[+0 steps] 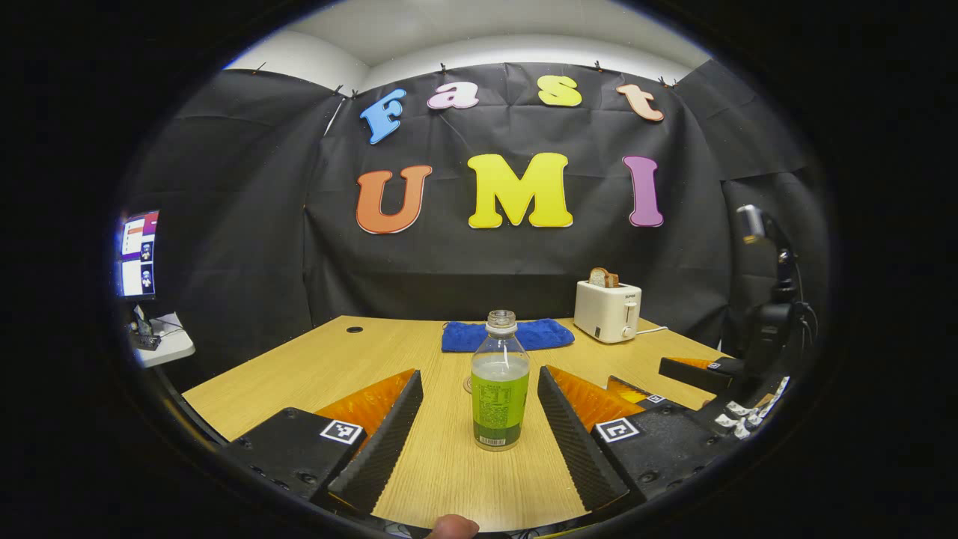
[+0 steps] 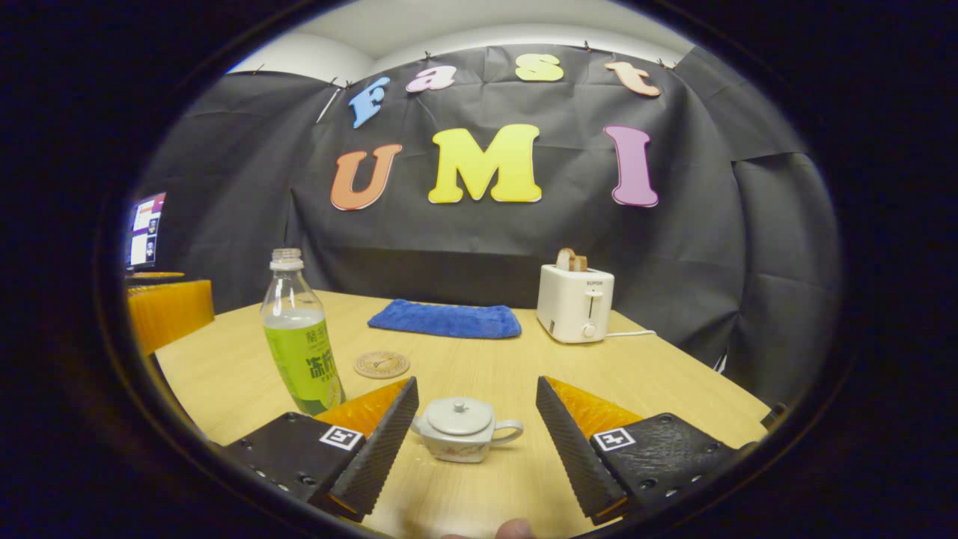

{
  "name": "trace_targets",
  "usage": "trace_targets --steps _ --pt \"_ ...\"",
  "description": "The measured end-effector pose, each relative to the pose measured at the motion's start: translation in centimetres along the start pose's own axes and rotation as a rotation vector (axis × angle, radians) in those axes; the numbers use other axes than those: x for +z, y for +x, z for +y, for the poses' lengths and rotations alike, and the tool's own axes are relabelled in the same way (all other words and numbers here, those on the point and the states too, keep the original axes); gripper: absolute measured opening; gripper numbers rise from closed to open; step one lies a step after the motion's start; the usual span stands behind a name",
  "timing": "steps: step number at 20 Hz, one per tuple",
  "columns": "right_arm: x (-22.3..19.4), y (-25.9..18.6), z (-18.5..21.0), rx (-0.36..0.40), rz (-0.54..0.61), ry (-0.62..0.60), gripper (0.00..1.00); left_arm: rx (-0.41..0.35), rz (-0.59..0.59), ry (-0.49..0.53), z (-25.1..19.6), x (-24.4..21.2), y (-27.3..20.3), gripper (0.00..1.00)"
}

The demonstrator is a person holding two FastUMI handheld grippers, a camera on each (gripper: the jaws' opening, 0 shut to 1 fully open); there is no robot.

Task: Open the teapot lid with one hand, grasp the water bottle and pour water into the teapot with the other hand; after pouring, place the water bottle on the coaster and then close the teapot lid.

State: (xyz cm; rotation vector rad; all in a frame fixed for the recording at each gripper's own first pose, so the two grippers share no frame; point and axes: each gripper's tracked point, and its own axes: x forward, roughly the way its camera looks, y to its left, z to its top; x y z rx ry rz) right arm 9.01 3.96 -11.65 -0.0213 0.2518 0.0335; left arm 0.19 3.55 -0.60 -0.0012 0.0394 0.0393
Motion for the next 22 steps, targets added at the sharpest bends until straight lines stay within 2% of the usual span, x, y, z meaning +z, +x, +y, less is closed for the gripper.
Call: trace_targets --steps 3,5,6,10,11,12,13,16,17,18,19,22 --pt "-0.5 1.8 0.0 -0.01 0.018 0.021 0.94 0.003 -0.001 0.001 0.1 0.1 0.1 0.97" --pt "-0.8 2.4 0.4 -0.012 0.034 0.023 0.83 -0.003 0.0 0.0 0.2 0.0 0.1 0.97" --pt "-0.7 2.7 0.7 -0.01 0.033 0.017 0.82 -0.004 -0.002 0.001 0.2 0.0 0.2 0.97" --pt "-1.2 3.4 1.0 -0.014 0.056 0.004 0.55 0.003 0.011 0.003 0.7 -0.5 0.4 0.97" --pt "-1.4 3.6 1.4 -0.006 0.062 0.005 0.35 0.005 0.013 0.001 0.8 -0.5 0.4 0.97" --pt "-1.3 3.7 1.3 -0.014 0.06 -0.002 0.36 0.006 0.012 0.0 0.9 -0.5 0.4 0.97" --pt "-1.2 3.7 1.5 -0.012 0.058 -0.004 0.19 0.008 0.013 0.0 0.9 -0.5 0.4 0.97" --pt "-1.6 4.1 2.0 0.002 0.067 -0.002 0.17 0.002 0.019 -0.003 0.8 -0.8 0.5 0.97" --pt "-1.4 2.9 2.0 -0.003 0.063 0.006 0.09 0.0 0.02 -0.002 0.8 -0.8 0.5 0.97" --pt "-1.9 3.5 1.7 0.002 0.068 0.004 0.01 -0.002 0.023 -0.001 0.8 -0.8 0.5 0.97" --pt "-1.8 3.9 1.8 0.006 0.063 0.001 0.03 -0.004 0.024 -0.001 0.8 -0.9 0.6 0.97" --pt "-1.4 3.7 1.9 0.017 0.064 -0.004 0.01 -0.016 0.033 -0.014 0.4 -1.2 0.7 0.97"
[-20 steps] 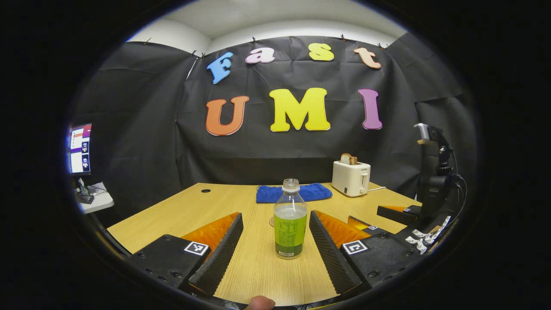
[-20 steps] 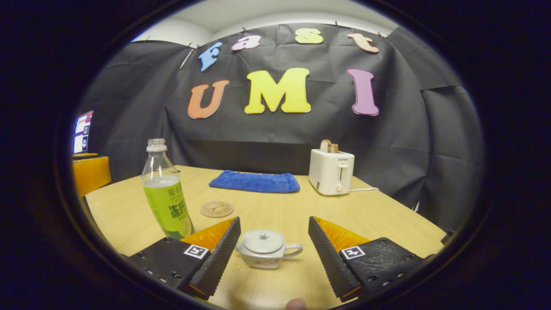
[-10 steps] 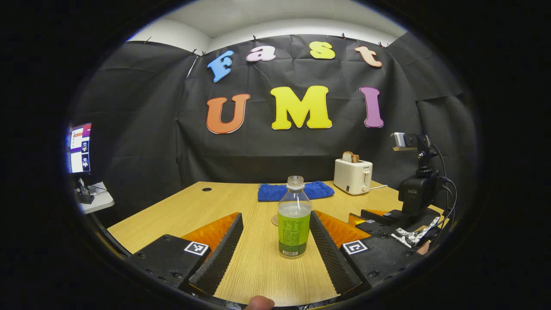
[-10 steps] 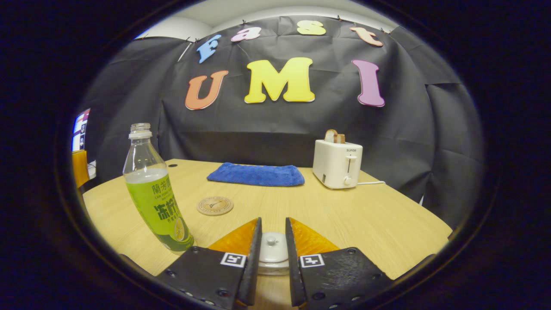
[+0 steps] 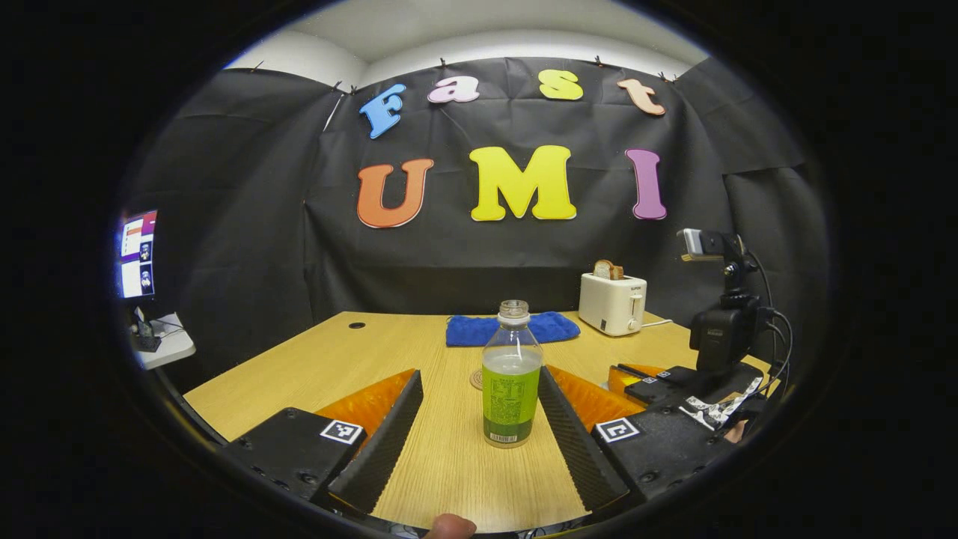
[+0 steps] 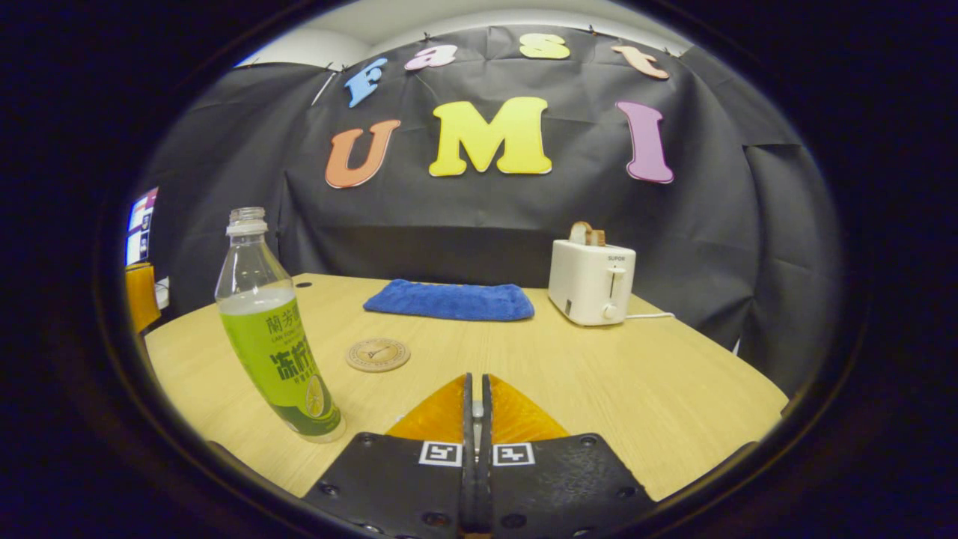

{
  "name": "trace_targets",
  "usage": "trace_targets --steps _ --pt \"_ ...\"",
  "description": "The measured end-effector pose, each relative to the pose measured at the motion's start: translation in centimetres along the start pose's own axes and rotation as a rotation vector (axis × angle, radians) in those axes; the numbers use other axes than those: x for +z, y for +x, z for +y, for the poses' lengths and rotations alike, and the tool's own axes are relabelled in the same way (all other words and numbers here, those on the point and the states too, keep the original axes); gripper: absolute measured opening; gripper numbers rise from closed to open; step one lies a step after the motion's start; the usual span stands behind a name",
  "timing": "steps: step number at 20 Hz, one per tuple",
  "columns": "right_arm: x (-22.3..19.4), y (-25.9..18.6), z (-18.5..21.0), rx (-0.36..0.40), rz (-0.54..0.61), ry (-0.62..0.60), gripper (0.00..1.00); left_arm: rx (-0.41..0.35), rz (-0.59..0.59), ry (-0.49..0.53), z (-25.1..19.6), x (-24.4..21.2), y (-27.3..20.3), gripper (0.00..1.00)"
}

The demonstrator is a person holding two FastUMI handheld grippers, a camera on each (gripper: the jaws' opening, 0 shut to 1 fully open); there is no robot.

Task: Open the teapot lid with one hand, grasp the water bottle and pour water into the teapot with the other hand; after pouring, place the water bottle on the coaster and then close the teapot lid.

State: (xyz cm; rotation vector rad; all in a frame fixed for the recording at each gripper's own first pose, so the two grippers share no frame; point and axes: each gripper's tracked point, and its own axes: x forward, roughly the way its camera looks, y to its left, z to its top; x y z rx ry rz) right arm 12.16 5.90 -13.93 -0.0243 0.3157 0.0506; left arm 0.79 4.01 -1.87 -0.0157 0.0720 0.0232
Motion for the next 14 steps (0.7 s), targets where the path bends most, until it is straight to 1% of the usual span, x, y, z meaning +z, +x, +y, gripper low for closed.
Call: trace_targets --steps 6,10,14 --pt "2.2 -1.1 0.2 0.055 -0.048 0.046 0.0 -0.018 0.02 0.0 -0.7 -0.7 0.3 0.97" --pt "3.4 -2.4 -1.0 0.064 -0.069 0.051 0.0 -0.052 0.034 -0.002 -2.1 -1.6 0.8 0.97" --pt "4.2 -4.0 -3.0 0.062 -0.088 0.054 0.0 -0.044 0.057 0.032 -2.7 -3.0 1.7 0.97"
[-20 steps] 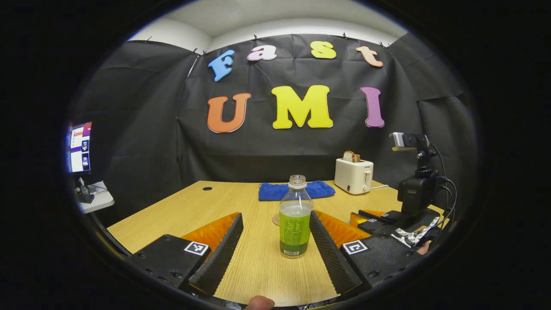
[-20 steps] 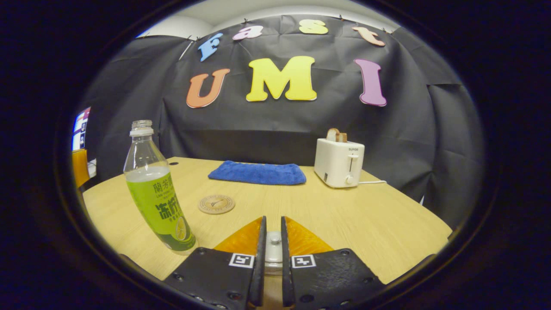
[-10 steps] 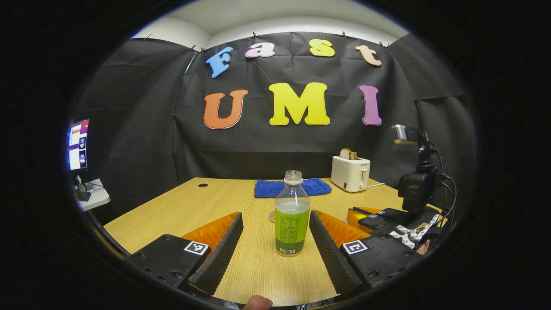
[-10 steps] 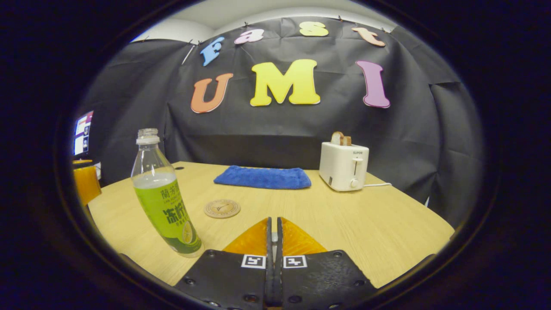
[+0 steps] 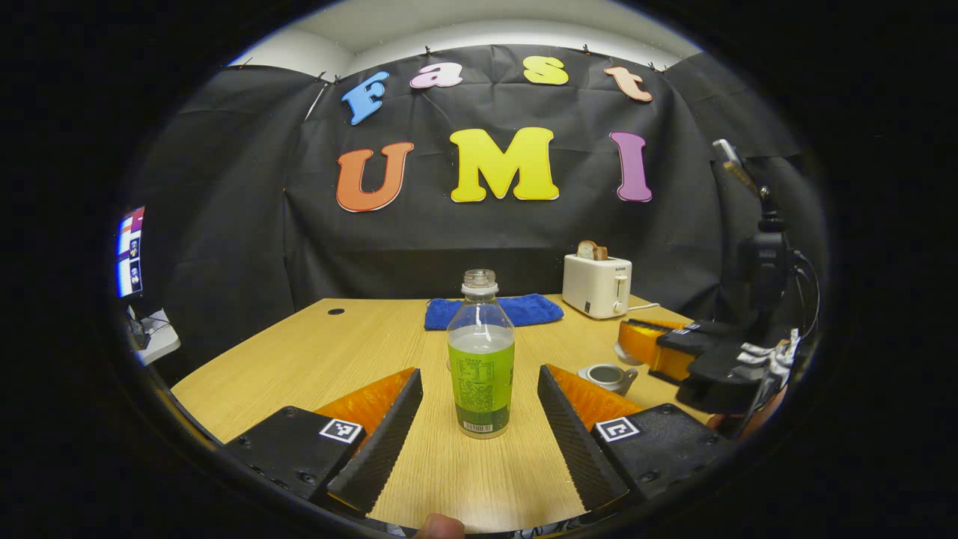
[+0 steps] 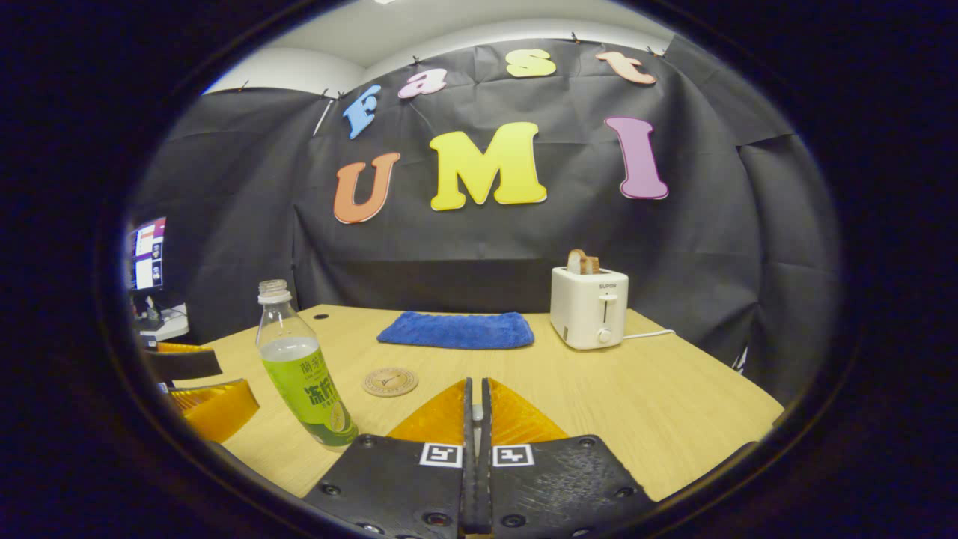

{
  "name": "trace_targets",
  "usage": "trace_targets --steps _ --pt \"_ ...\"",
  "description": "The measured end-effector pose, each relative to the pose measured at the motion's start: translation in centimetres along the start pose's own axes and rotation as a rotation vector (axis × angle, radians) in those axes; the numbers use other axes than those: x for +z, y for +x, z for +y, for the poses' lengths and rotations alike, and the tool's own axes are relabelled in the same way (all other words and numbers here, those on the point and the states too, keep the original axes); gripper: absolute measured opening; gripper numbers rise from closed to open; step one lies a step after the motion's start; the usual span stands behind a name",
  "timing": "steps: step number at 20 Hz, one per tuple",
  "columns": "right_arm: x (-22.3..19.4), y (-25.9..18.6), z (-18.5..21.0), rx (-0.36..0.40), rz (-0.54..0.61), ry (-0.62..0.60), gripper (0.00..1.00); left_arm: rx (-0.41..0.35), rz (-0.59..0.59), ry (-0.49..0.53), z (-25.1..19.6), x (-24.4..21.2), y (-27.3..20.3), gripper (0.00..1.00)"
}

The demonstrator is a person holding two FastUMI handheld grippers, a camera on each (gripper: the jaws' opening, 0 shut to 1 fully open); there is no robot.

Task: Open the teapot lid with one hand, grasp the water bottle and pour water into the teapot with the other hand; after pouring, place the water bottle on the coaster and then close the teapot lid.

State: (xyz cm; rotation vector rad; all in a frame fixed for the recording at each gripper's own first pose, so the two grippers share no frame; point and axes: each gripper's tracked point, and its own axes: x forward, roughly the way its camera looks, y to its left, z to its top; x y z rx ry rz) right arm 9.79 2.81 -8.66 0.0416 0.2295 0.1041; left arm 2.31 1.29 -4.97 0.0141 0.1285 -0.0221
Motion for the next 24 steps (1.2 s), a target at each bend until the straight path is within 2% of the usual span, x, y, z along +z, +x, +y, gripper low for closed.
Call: trace_targets --steps 5,12,24 --pt "0.7 -1.6 -2.2 -0.003 -0.023 0.011 0.0 -0.011 0.027 -0.01 -1.5 -2.2 1.5 0.97" --pt "-0.5 -1.9 -4.0 -0.015 0.008 0.014 0.0 0.03 0.067 -0.031 -0.5 -4.0 3.7 0.98" --pt "-0.1 -1.7 -4.9 -0.024 0.002 -0.007 0.0 0.044 0.103 -0.021 0.2 -5.1 6.6 0.97"
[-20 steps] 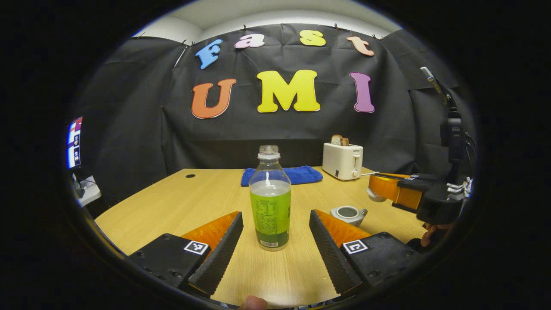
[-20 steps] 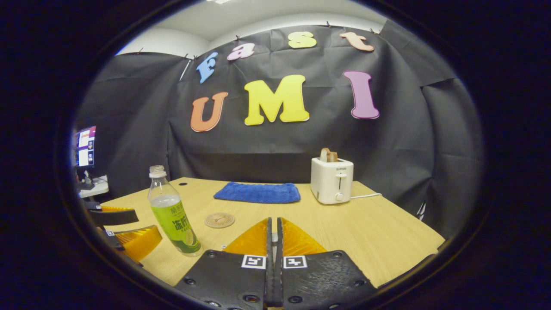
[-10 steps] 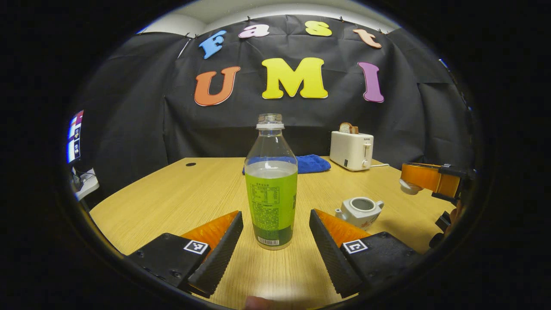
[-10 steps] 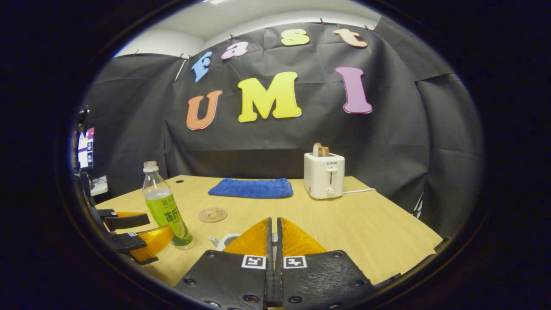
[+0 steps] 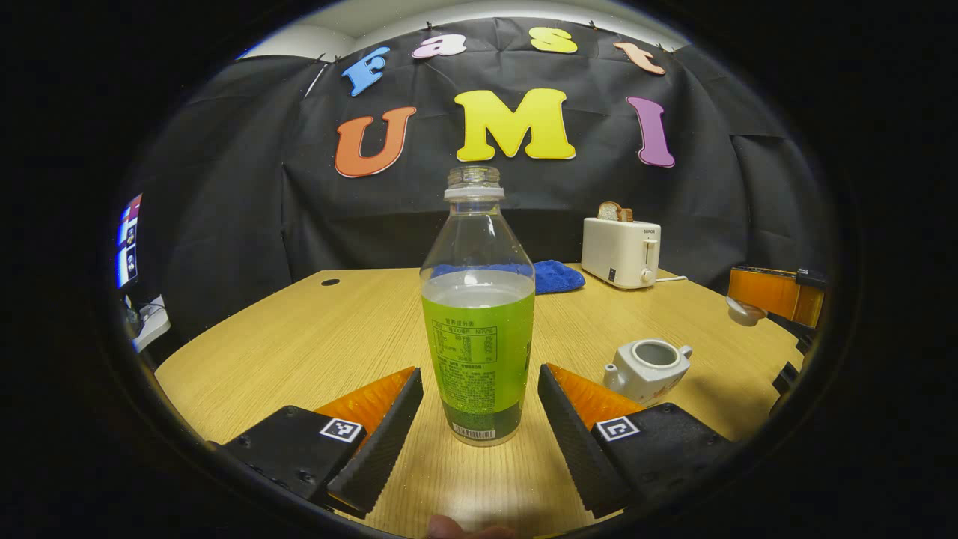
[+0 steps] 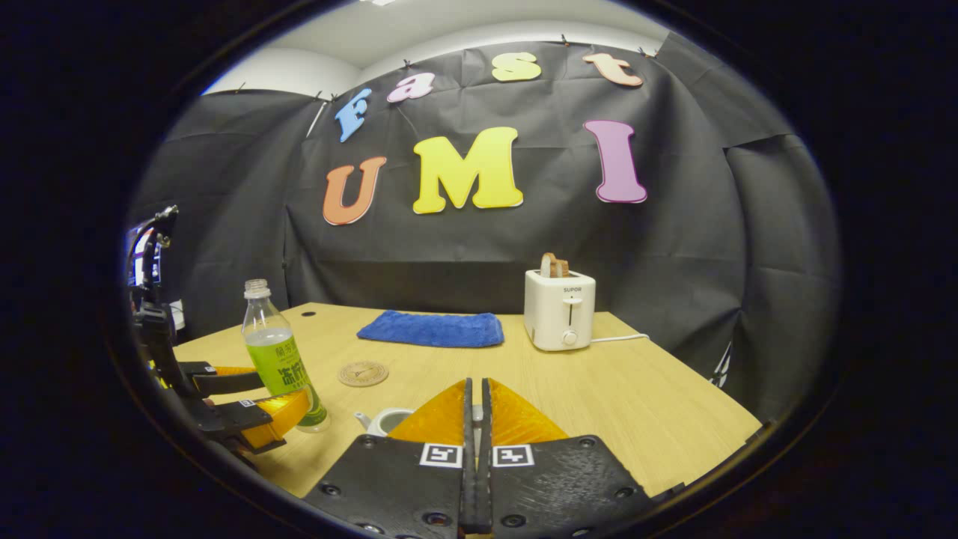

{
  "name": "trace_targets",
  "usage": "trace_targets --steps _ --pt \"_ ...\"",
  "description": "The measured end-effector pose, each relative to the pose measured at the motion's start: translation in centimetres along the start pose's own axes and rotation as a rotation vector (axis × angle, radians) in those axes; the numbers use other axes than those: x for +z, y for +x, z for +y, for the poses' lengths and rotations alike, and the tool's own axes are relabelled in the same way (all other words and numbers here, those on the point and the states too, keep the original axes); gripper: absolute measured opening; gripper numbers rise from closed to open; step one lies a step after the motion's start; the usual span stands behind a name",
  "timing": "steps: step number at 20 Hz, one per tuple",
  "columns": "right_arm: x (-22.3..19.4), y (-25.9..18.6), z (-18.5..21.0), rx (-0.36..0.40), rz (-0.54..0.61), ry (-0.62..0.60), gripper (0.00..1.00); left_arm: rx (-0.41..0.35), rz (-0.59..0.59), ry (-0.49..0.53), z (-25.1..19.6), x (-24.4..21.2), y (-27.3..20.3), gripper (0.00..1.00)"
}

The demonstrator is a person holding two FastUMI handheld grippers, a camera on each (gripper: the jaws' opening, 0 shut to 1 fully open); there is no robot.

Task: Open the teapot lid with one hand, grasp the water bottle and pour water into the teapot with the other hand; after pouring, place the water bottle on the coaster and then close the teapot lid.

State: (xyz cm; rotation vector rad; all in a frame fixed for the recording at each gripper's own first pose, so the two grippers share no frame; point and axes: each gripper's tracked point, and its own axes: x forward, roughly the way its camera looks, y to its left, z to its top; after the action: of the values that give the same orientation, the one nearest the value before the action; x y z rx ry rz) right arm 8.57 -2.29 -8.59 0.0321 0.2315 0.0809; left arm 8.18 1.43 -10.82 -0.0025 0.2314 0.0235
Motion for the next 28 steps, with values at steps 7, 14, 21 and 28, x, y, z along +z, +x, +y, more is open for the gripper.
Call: trace_targets --steps 7,14,21,28 --pt "-0.4 -0.1 -0.9 -0.006 0.008 0.005 0.0 -0.002 0.009 0.011 -0.3 -0.2 0.4 0.91" --pt "-0.1 -0.7 -1.6 0.008 -0.008 0.023 0.0 0.027 0.057 0.068 0.0 -0.1 0.2 0.77" --pt "-0.2 -1.4 -3.3 0.01 -0.023 0.056 0.0 0.164 0.02 0.43 2.1 4.0 -1.7 0.74" --pt "-0.7 -1.7 -4.9 0.007 -0.024 0.087 0.0 0.257 0.054 0.749 3.6 6.2 -3.2 0.74"
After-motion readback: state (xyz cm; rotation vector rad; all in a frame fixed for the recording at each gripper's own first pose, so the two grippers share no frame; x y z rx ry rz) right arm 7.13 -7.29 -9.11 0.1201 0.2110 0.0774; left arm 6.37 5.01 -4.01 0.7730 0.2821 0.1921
